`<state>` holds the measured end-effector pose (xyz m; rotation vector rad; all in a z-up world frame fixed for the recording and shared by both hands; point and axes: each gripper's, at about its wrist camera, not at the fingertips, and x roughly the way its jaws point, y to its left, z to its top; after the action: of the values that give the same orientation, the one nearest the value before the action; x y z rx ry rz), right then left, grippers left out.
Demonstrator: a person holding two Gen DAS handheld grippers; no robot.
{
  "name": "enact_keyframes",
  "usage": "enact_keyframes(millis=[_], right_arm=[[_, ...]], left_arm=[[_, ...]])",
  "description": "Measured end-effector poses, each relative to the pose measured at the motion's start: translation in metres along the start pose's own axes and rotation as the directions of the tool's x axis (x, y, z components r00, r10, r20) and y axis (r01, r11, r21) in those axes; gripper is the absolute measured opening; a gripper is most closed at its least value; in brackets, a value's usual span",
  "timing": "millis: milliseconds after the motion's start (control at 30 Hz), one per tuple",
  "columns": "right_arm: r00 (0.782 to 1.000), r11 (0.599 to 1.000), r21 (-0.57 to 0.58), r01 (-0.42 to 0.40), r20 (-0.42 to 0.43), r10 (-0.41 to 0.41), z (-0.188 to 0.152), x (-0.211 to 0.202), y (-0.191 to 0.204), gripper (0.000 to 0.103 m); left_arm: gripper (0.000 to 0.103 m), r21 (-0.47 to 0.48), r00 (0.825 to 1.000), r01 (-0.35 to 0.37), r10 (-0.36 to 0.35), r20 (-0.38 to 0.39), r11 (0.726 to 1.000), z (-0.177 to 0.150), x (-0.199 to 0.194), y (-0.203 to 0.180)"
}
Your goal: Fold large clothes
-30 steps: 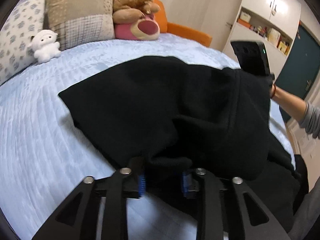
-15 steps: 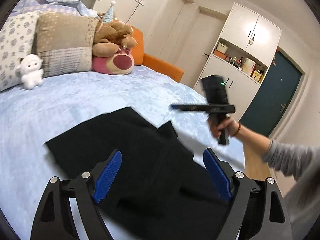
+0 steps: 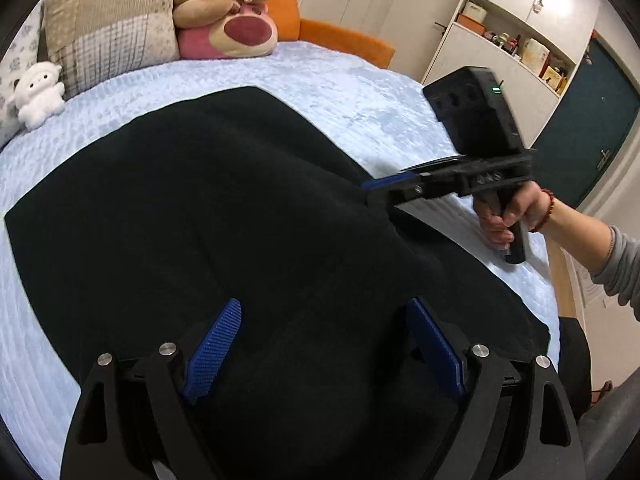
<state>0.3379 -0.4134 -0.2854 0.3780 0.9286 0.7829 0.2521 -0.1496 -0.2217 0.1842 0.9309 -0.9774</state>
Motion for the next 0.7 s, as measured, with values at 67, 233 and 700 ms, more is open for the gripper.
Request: enact_keyframes(millis=[67,233,700], right_arm=[[1.0,1.0,-0.019,0.011,0.011,-0.011,0.004,-0.006,0.004,0.02],[0.995,0.997,-0.071,0.004,0.101,0.003,0.029,-0.029,0.026,0.024],[0.96,0.912,-0.312,0.267,0.001,-0.28,0.064,0.085,0.04,0.025]], left_arm=[[0.087,-0.019,1.0,0.015,-0.015,0.025,1.0,0.002,-0.011,0.001],[0.088,-0.094,0.981,0.064,-0.045,0.188,0.993,0.01,-0.07,0.017],[0.091,-0.209,0.973,-0.186,0.21,0.097,0.96,-0.008,-0.01,0.081]])
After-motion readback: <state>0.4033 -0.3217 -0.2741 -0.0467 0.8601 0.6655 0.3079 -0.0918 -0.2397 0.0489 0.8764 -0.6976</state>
